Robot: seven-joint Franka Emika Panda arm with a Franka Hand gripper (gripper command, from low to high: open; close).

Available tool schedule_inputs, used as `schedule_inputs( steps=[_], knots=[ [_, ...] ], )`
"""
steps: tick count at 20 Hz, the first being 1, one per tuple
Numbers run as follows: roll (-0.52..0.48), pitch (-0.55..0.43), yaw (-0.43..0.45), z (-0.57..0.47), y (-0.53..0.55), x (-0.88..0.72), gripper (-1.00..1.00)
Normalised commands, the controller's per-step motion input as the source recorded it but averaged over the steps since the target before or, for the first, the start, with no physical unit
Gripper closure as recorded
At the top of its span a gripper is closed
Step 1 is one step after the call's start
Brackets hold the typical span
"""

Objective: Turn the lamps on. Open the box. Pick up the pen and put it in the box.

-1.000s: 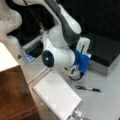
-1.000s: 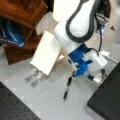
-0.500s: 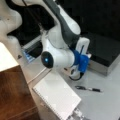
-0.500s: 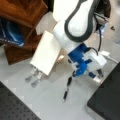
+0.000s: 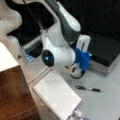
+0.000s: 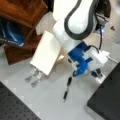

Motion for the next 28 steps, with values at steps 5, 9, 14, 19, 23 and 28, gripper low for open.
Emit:
schedule_inputs(
  steps=[5,9,14,19,23,28],
  knots=[
    [0.061,0.095,-0.134,-0.04,0.06,0.02,1.00],
    [0.050,0.114,-0.138,0.07,0.08,0.03,1.00],
    [0.073,0.085,-0.108,0.19,0.11,0.03,1.00],
    [0.081,0.091,-0.125,0.26,0.16,0.08,1.00],
    [0.090,0.105,-0.157,0.29,0.20,0.16,1.00],
    [0.089,0.103,-0.168,0.34,0.24,0.25,1.00]
  ],
)
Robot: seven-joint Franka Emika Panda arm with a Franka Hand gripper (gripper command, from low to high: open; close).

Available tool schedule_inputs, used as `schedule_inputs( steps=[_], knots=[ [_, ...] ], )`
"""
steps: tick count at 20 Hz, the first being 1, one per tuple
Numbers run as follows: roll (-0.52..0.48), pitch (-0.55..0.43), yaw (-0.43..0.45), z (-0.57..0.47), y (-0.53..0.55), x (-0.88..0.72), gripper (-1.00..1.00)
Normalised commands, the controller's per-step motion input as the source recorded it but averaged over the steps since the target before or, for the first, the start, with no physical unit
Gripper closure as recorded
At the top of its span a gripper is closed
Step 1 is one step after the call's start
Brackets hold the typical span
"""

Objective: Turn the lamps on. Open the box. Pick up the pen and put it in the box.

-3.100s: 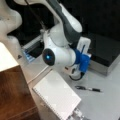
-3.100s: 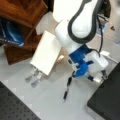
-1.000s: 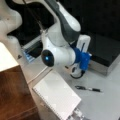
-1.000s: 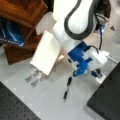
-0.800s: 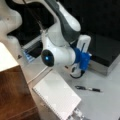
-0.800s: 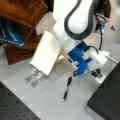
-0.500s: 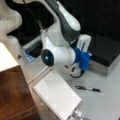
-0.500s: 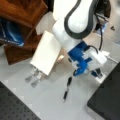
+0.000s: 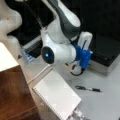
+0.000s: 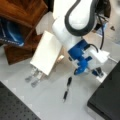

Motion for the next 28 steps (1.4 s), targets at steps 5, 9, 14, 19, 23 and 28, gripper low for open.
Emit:
schedule_inputs(
  steps=[5,9,14,19,23,28],
  knots=[
    [0.076,0.074,-0.123,0.43,0.26,0.32,1.00],
    [0.070,0.049,-0.036,0.55,0.32,0.33,1.00],
    [0.025,0.063,0.049,0.54,0.39,0.28,1.00],
    [-0.006,0.091,0.110,0.35,0.42,0.19,1.00],
    [-0.010,0.101,0.117,0.19,0.41,0.15,1.00],
    [-0.016,0.104,0.066,0.15,0.36,0.14,1.00]
  ],
)
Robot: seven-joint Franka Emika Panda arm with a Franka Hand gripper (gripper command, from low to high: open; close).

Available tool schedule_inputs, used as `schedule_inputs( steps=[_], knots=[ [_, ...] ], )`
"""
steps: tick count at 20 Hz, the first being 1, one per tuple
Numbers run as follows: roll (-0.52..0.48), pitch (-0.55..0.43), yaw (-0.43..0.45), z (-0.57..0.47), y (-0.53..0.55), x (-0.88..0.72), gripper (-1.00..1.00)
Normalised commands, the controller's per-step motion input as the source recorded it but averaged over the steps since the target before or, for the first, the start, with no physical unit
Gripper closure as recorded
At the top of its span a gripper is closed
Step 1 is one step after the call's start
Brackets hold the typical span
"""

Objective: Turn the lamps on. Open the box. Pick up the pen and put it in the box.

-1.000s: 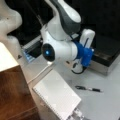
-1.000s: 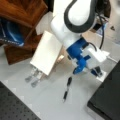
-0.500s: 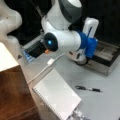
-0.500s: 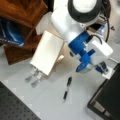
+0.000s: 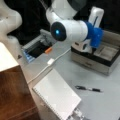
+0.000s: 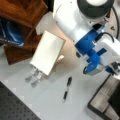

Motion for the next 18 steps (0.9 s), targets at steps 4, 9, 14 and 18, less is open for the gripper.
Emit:
schedule_inputs(
  steps=[4,9,14,18],
  knots=[
    [-0.019,0.091,0.020,0.05,0.30,0.12,1.00],
    [-0.025,0.066,-0.031,-0.07,0.22,0.10,1.00],
    [-0.025,0.065,-0.074,-0.09,0.27,0.05,1.00],
    [-0.019,0.070,-0.099,-0.11,0.27,0.00,1.00]
  ],
)
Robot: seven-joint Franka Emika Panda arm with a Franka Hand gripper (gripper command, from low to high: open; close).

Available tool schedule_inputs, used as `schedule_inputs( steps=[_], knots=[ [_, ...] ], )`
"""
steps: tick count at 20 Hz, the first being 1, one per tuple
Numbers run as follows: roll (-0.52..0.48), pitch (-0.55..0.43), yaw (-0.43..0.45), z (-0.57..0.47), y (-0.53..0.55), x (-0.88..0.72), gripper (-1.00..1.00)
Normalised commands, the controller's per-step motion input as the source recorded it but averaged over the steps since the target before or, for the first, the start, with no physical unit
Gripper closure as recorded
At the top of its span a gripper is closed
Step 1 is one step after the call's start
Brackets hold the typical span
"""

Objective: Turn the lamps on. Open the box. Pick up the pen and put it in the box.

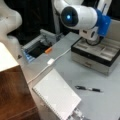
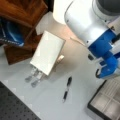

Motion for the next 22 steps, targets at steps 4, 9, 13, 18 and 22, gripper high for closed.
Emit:
schedule_inputs(
  steps=[4,9,13,18,22],
  knots=[
    [-0.008,0.061,-0.108,-0.14,0.25,-0.06,1.00],
    [-0.005,0.051,-0.113,-0.19,0.26,-0.13,-1.00],
    [-0.022,0.044,-0.124,-0.24,0.26,-0.17,-1.00],
    [-0.009,0.017,-0.141,-0.17,0.27,-0.16,-1.00],
    [0.009,0.006,-0.148,-0.11,0.30,-0.19,-1.00]
  ],
)
